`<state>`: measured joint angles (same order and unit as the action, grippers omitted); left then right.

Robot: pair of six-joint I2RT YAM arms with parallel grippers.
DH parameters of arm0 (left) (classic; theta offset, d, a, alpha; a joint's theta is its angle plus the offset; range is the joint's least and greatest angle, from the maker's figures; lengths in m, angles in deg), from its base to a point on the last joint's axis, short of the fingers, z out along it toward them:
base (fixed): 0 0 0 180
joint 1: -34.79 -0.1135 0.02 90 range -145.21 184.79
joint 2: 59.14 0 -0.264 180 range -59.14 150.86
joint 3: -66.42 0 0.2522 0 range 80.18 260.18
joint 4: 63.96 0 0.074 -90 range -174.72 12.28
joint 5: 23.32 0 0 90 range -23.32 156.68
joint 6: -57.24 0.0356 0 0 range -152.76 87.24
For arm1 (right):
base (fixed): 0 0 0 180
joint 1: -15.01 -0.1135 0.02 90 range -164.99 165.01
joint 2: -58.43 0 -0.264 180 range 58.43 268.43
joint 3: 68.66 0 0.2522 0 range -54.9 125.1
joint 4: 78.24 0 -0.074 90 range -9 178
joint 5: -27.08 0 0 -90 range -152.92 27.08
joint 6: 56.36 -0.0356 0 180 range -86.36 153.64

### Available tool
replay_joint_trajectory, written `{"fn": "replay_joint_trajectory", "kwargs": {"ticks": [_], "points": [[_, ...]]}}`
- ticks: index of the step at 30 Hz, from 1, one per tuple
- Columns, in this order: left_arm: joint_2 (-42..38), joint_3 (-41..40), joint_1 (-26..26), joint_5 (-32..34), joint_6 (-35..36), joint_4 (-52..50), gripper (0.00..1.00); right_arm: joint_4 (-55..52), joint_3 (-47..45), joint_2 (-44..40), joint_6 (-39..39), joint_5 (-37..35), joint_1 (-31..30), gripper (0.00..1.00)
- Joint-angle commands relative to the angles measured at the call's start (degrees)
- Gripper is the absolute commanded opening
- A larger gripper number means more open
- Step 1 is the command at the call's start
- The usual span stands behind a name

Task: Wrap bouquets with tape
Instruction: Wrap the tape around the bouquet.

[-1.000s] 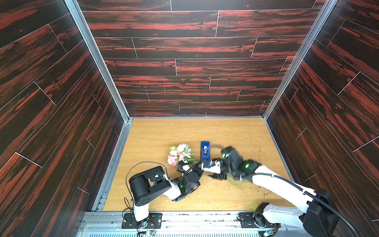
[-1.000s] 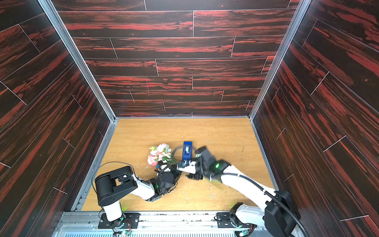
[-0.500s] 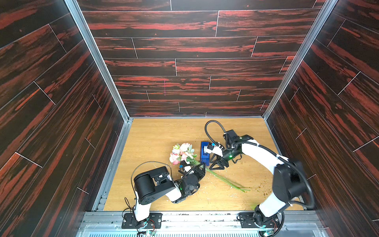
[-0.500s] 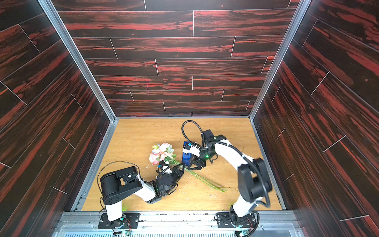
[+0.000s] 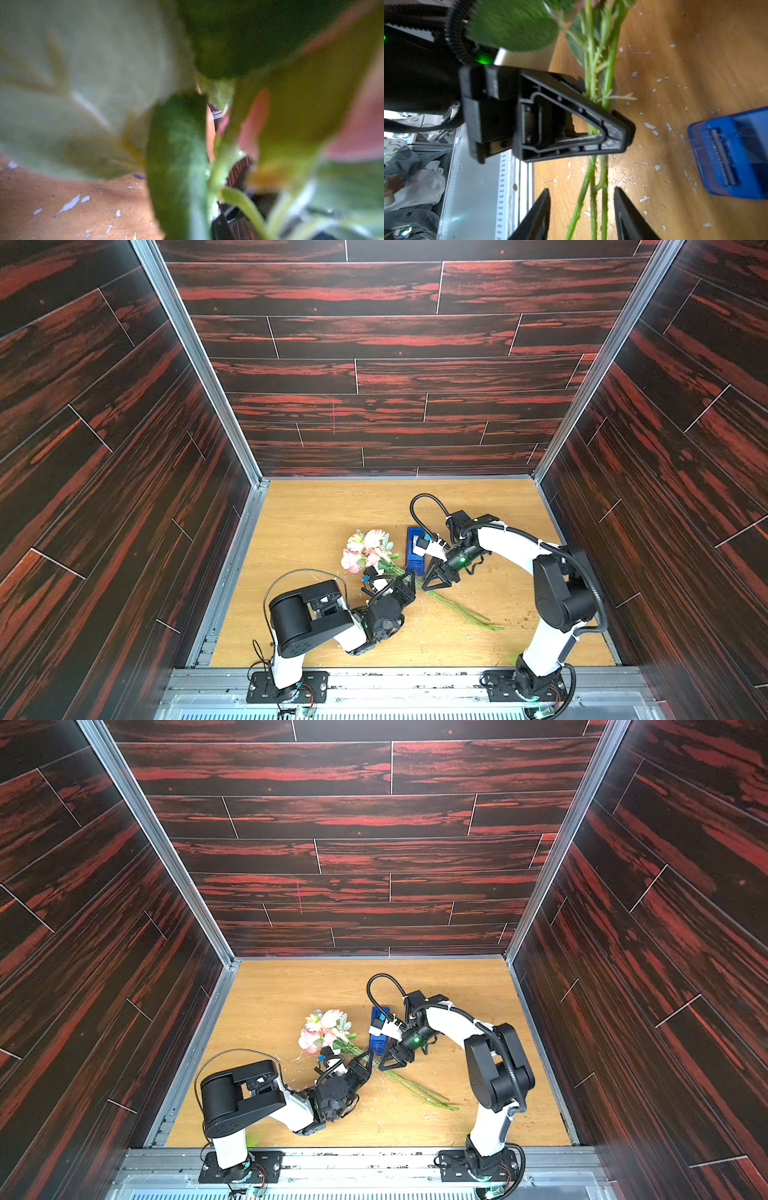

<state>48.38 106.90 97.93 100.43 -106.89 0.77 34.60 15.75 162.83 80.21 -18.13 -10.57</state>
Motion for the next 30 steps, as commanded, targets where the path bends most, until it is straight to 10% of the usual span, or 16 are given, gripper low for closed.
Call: {"fn": "replay_joint_trajectory", "kwargs": {"ticks": [1, 14, 25, 30], "points": [[-2.58, -0.77, 0.76, 0.92, 1.35, 2.36, 0.0, -0.02, -0.65, 2.0, 1.18, 2.14, 0.17, 0.49], [-3.29, -1.0, 0.99, 1.57, 2.11, 2.34, 0.0, 4.11, -3.06, 2.21, 0.19, 3.43, -0.95, 0.43], [-3.63, -1.06, 1.02, 1.84, 3.02, 2.29, 0.0, 8.13, -4.96, 1.04, -2.32, 1.52, -2.47, 0.03], [-3.64, -1.01, 1.03, 1.66, 3.29, 2.35, 0.0, 8.66, -5.49, 0.06, -2.56, 2.13, -2.54, 0.26]]}}
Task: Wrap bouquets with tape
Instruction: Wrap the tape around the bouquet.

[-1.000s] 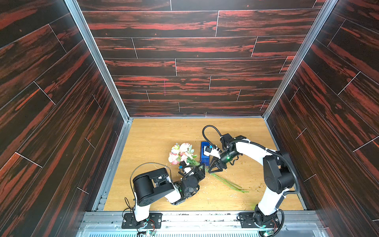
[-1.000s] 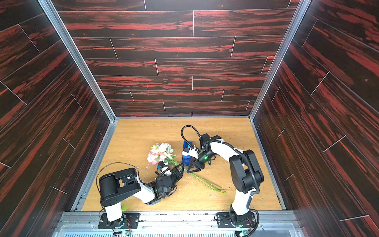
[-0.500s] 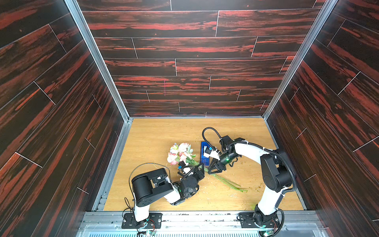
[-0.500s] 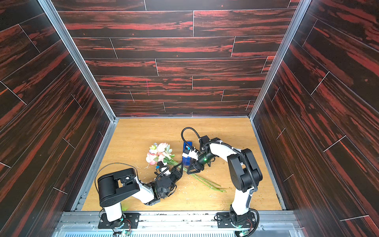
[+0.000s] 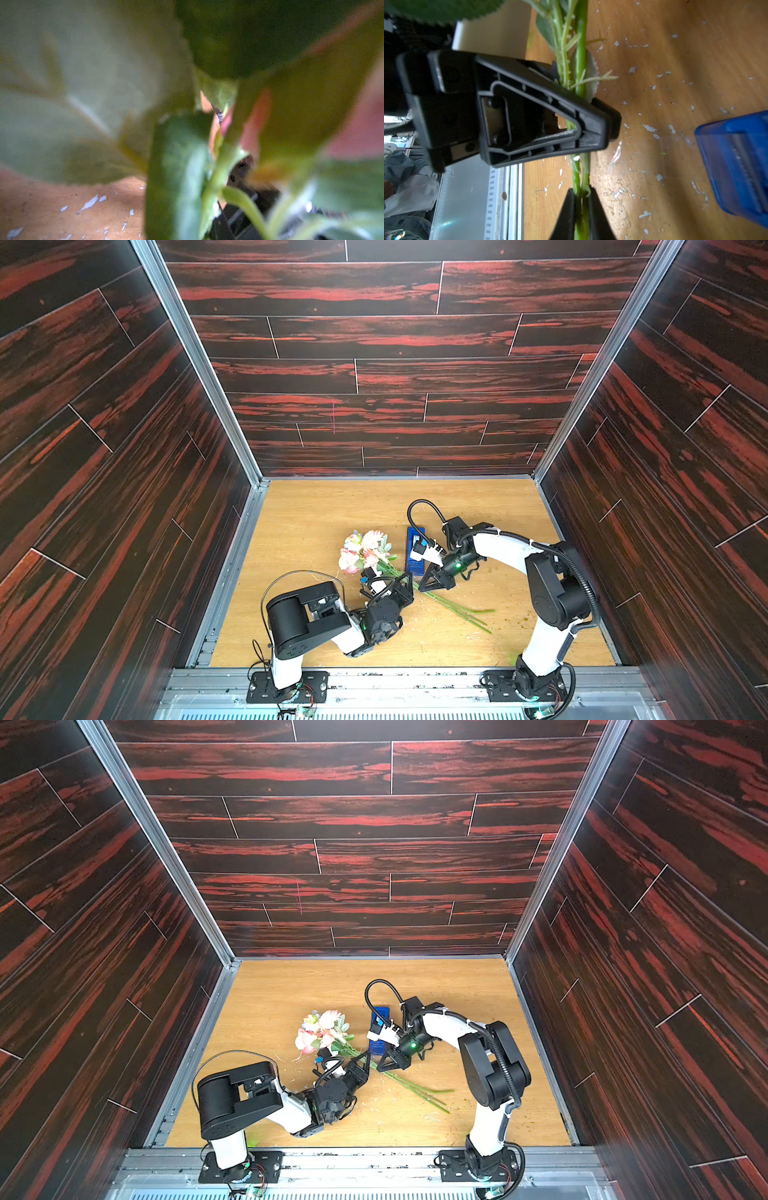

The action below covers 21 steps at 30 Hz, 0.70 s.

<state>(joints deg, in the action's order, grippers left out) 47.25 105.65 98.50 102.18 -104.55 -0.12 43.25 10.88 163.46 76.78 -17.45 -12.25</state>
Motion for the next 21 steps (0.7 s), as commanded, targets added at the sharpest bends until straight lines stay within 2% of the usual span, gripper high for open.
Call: {"fn": "replay_joint_trajectory", "kwargs": {"ticks": [1, 3, 6, 8, 10, 11, 12, 15, 16, 18, 21], "points": [[-2.5, 0.35, 0.52, -0.09, 1.02, 3.2, 0.0, -0.01, -0.6, -0.48, 0.91, 1.67, -0.94, 0.31], [-2.67, 0.37, 0.57, -0.09, 1.13, 3.23, 0.0, -0.3, -0.26, -0.04, 0.91, 2.2, -1.27, 0.36], [-2.96, 0.28, 0.55, -0.09, 1.56, 3.25, 0.0, -1.21, 0.86, 1.21, 1.07, 1.92, -1.69, 0.34], [-3.2, 0.12, 0.56, 0.0, 1.65, 3.23, 0.0, -1.63, 1.34, 1.92, 1.03, 1.52, -1.95, 0.24], [-3.27, -0.06, 0.54, 0.17, 1.5, 3.24, 0.0, -0.46, 1.15, 1.71, 0.32, -0.36, -2.11, 0.01], [-3.3, -0.16, 0.59, 0.26, 1.22, 3.25, 0.02, 0.86, 0.48, 1.11, -0.51, -1.45, -2.15, 0.0], [-3.22, -0.25, 0.59, 0.35, 1.0, 3.23, 0.06, 2.74, -0.7, -0.11, -1.3, -2.55, -2.29, 0.0], [-2.87, -0.56, 0.55, 0.79, -0.34, 3.17, 0.29, 11.22, -5.97, -5.71, -4.92, -6.89, -2.98, 0.0], [-2.64, -0.6, 0.55, 0.86, -0.83, 3.18, 0.34, 14.14, -8.11, -7.76, -5.82, -8.34, -3.41, 0.0], [-2.02, -0.45, 0.61, 0.84, -1.63, 3.17, 0.41, 18.44, -11.11, -11.1, -7.21, -11.12, -4.21, 0.0], [-0.99, 0.01, 0.8, 0.79, -2.68, 3.19, 0.44, 23.17, -14.41, -14.73, -8.33, -16.01, -5.93, 0.0]]}}
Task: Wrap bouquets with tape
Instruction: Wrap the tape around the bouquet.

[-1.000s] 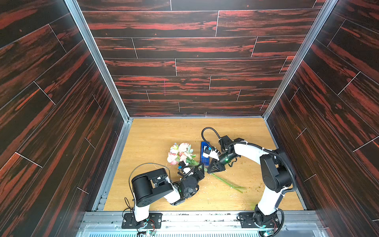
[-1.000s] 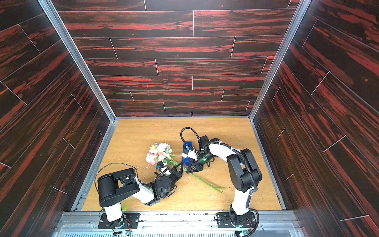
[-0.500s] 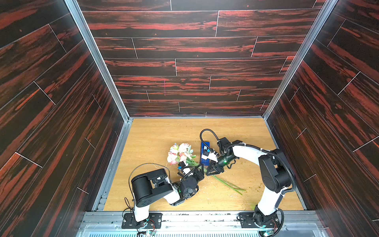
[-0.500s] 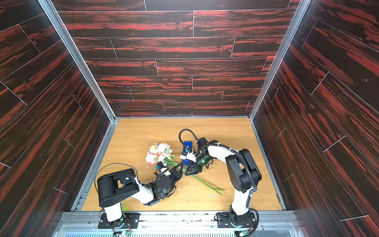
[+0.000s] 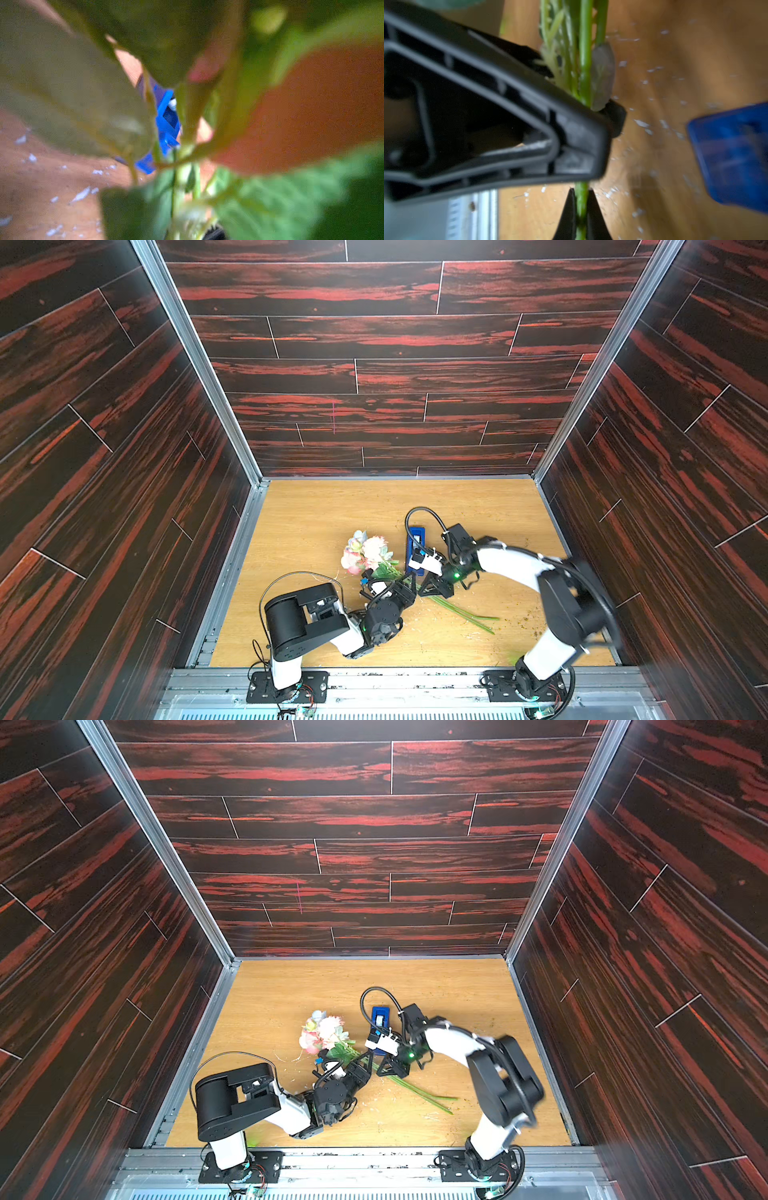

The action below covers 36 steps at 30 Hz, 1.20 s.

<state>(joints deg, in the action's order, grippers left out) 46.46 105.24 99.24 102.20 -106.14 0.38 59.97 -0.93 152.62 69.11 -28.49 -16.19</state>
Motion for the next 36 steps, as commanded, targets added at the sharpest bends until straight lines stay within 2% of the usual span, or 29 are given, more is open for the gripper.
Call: {"fn": "replay_joint_trajectory", "kwargs": {"ticks": [1, 9, 11, 16, 24, 34, 36], "points": [[0.1, 0.58, 0.14, 0.69, -1.4, 2.67, 0.44, 7.82, -3.48, -4.92, -0.75, -6.61, -2.69, 0.0], [0.39, 0.78, 0.14, 1.31, -1.67, 2.68, 0.43, 12.84, -5.91, -7.51, 0.34, -18.71, -8.13, 0.0], [0.65, 0.95, 0.2, 1.33, -1.85, 2.72, 0.38, 14.23, -6.37, -8.03, 0.79, -21.15, -9.56, 0.0], [0.99, 1.31, 0.15, 1.28, -1.85, 2.72, 0.2, 16.4, -7.45, -9.61, 1.32, -25.3, -10.84, 0.0], [1.76, 2.18, 0.15, 1.39, -1.93, 2.73, 0.05, 15.88, -8.12, -12.17, 1.8, -24.14, -11.63, 0.0], [1.45, 1.66, 0.16, 2.11, -1.9, 2.75, 0.01, 9.1, -6.63, -15.2, 0.94, -23.01, -11.8, 0.0], [1.45, 1.61, 0.15, 1.79, -1.68, 2.75, 0.01, 6.32, -5.78, -15.82, 0.23, -21.42, -11.92, 0.13]]}}
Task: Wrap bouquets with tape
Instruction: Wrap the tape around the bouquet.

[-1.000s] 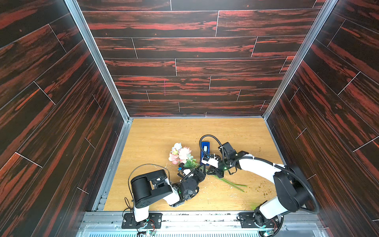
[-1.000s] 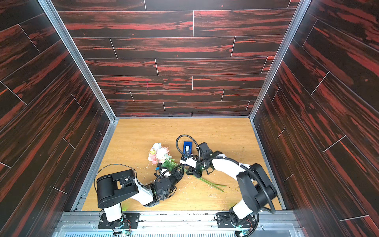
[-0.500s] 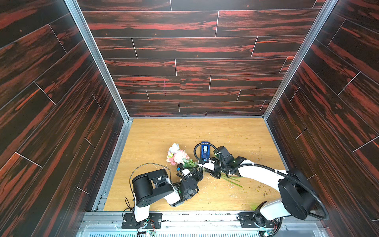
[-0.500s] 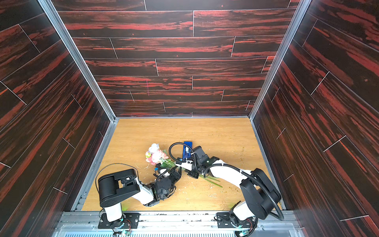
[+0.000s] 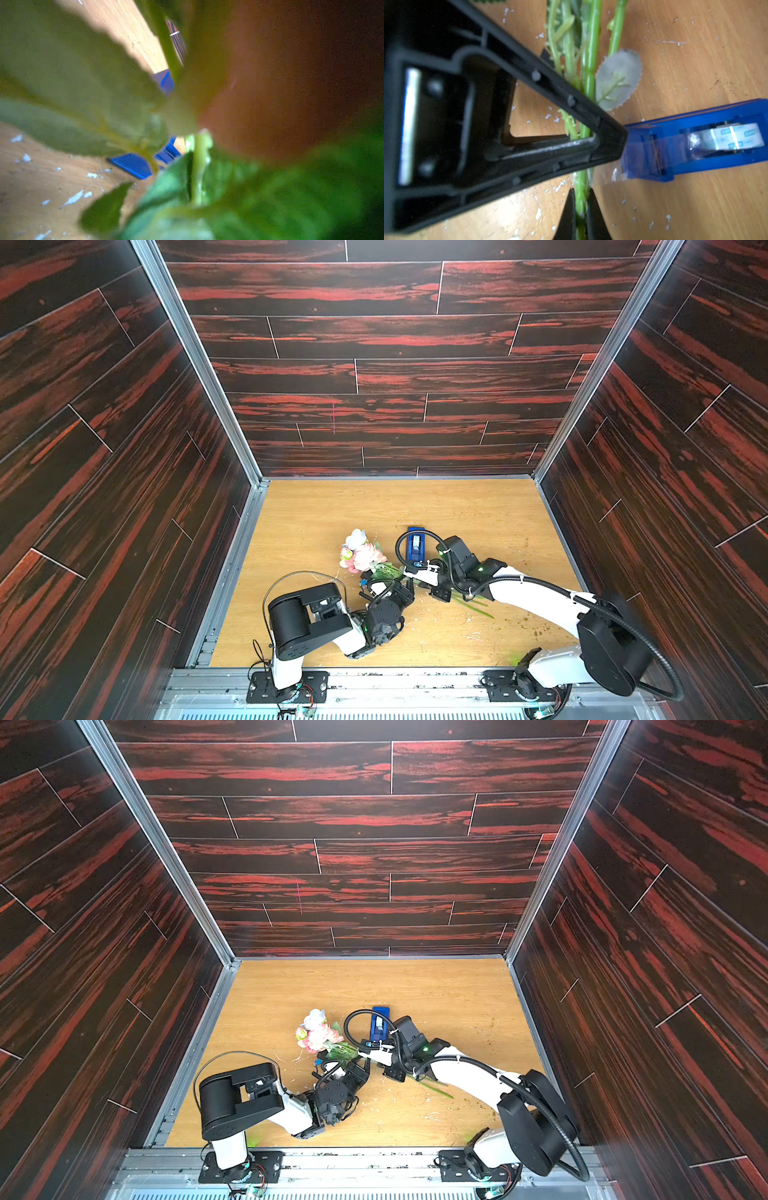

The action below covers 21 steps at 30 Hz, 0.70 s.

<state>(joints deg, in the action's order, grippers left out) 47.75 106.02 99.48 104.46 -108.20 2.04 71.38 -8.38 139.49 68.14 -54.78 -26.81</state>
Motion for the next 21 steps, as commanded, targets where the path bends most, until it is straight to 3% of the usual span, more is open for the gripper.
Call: {"fn": "replay_joint_trajectory", "kwargs": {"ticks": [1, 3, 6, 14, 21], "points": [[0.25, 0.96, -0.09, -0.58, 0.47, 1.09, 0.0, -6.5, 2.17, -2.88, 0.97, 5.69, -1.24, 0.21], [0.24, 0.87, -0.04, -1.09, 0.55, 1.09, 0.0, -9.65, 3.11, -3.53, 1.58, 6.83, -1.21, 0.35], [0.01, 0.69, -0.13, -2.32, 1.25, 1.05, 0.0, -14.9, 5.51, -3.38, 4.09, 10.71, 0.01, 0.45], [-1.25, 0.7, -0.15, -4.94, 4.07, 1.09, 0.0, -30.33, 18.57, 9.49, 11.73, 32.86, 11.24, 0.5], [-2.16, 0.61, -0.19, -5.49, 5.15, 1.09, 0.0, -42.5, 25.49, 20.49, 19.24, 38.73, 13.06, 0.5]]}}
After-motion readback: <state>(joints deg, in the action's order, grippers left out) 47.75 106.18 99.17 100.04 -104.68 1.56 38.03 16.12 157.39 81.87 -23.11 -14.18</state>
